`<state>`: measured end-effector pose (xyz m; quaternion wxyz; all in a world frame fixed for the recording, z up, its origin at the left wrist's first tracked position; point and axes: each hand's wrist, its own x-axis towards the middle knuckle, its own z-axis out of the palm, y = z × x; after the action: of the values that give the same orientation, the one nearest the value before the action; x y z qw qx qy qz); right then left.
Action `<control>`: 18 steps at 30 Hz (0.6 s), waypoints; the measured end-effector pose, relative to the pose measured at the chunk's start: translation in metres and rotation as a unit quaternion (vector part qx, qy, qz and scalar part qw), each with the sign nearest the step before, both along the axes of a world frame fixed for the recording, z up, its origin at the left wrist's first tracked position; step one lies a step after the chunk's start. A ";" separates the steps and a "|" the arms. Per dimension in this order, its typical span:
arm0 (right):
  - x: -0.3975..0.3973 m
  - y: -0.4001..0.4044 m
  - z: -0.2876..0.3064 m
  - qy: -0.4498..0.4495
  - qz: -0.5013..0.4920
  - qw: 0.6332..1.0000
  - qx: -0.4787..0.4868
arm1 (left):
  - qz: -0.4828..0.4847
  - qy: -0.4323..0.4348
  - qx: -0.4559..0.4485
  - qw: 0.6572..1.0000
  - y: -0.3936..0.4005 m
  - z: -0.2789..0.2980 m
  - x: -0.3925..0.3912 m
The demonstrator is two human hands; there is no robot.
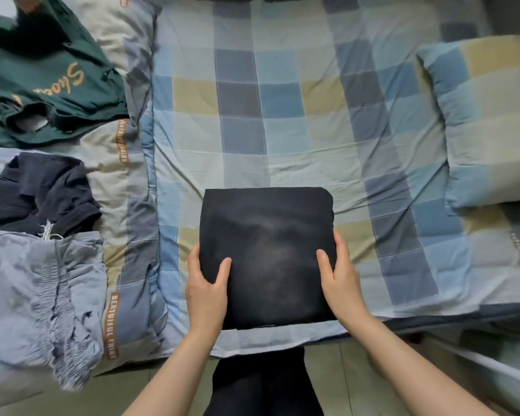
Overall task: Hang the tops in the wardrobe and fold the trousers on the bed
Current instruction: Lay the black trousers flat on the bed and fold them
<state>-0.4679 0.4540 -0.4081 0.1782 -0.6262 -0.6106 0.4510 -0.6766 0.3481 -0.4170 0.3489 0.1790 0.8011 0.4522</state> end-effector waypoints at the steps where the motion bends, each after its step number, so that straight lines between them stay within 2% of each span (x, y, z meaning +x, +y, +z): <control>1: 0.004 -0.008 0.017 0.001 -0.004 1.000 0.004 | -0.013 0.003 0.006 1.000 -0.003 0.016 0.002; 7: 0.031 -0.074 0.107 0.012 -0.074 0.997 0.022 | -0.100 -0.011 0.022 0.995 -0.033 0.101 0.013; 10: 0.055 -0.123 0.145 0.016 -0.155 0.987 0.033 | -0.166 -0.013 0.031 0.986 -0.051 0.140 0.031; 15: 0.101 -0.215 0.188 0.019 -0.314 0.948 0.056 | -0.293 -0.030 0.039 0.955 -0.078 0.177 0.081; 18: 0.132 -0.283 0.207 -0.009 -0.415 0.908 0.059 | -0.392 -0.039 0.044 0.918 -0.095 0.193 0.124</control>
<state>-0.3357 0.1705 -0.2013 0.3806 -0.8154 -0.3226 0.2936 -0.5521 0.2531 -0.2240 0.5209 0.4758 0.6321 0.3204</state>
